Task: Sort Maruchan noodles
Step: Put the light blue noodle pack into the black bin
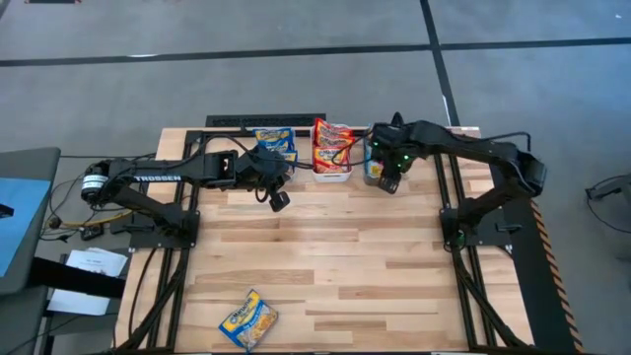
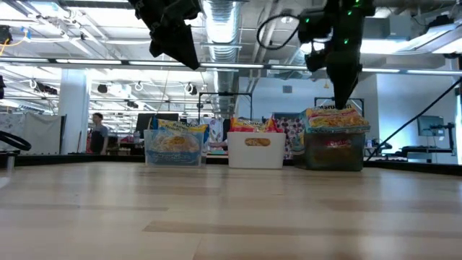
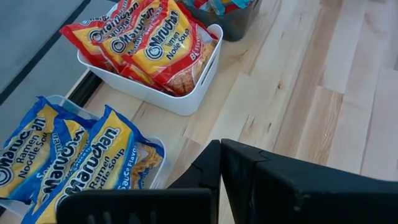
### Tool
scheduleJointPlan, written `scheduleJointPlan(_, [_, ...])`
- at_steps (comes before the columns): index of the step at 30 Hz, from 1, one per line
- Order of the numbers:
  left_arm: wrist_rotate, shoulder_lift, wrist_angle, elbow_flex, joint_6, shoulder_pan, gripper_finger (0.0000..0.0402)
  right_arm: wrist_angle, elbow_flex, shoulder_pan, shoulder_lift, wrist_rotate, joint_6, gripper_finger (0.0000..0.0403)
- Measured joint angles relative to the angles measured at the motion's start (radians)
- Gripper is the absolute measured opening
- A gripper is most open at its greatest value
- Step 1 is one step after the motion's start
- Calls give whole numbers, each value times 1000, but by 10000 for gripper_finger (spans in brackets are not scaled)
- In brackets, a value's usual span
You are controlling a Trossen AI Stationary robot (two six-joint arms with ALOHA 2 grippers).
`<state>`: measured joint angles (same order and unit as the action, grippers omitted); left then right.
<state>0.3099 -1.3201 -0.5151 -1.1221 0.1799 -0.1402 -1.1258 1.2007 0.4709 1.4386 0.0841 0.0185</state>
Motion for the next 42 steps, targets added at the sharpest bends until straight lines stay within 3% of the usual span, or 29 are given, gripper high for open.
scheduleJointPlan(16, [0, 0, -2, 0, 0, 0, 0, -20, 1, 42, 109, -6, 9, 194])
scheduleJointPlan(23, [1, 0, -9, 0, 0, 0, 0, -21, 8, 39, 183, 83, 11, 165])
scheduleJointPlan(34, [9, 0, -10, 0, -11, 0, 0, 51, 17, 65, 187, 97, 7, 136])
scheduleJointPlan(42, [9, 0, -10, 0, -11, 0, 0, 32, 12, 64, 176, -50, 8, 137])
